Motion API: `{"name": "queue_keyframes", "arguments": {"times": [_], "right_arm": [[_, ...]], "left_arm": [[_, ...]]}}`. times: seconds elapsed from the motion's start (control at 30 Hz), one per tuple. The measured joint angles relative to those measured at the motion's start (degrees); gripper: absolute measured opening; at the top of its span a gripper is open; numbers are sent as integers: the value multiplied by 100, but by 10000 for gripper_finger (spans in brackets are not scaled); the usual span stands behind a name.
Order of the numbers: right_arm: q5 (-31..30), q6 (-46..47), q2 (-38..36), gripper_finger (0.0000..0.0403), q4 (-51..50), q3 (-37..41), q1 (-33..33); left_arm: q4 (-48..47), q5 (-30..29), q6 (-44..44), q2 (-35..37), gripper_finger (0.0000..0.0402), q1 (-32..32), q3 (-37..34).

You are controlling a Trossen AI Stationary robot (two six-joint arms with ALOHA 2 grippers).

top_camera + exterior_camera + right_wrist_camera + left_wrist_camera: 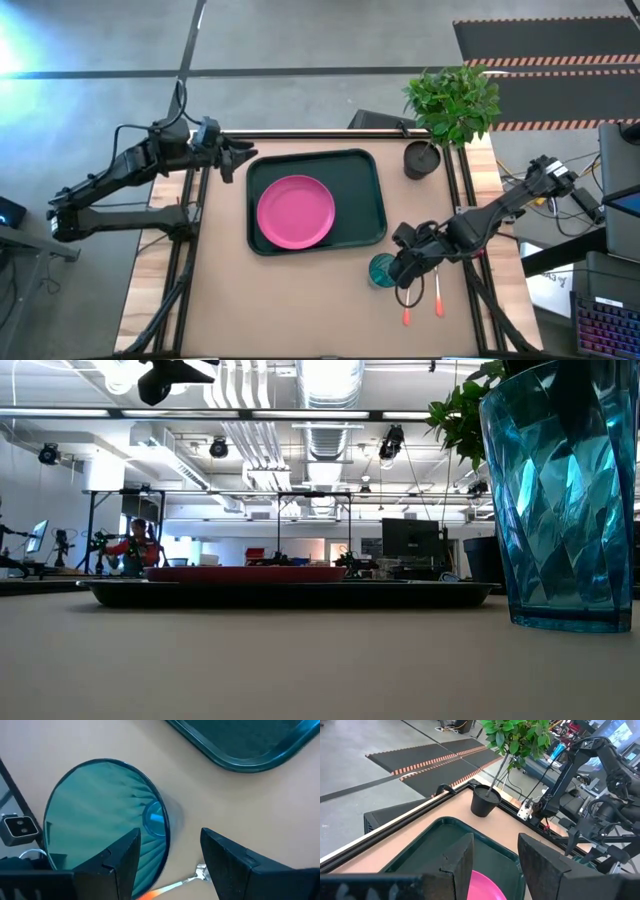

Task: Pick and place plate/cup/fork/spoon on tray
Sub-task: Put the blue glass on the top right of the black serving tray

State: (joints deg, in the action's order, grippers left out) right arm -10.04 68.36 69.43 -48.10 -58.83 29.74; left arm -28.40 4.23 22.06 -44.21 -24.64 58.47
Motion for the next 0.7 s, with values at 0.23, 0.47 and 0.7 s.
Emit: {"name": "queue_keyframes", "arguments": {"times": [0.23,0.47,0.7], "right_arm": [[-44,14,0,195,500,343,-2],[-46,5,0,123,538,354,-88],[-129,2,7,14,560,154,-102]], "left_arm": [[2,0,0,-4,136,0,0],[9,0,2,-4,136,0,-1],[13,0,0,-4,136,0,1]]}}
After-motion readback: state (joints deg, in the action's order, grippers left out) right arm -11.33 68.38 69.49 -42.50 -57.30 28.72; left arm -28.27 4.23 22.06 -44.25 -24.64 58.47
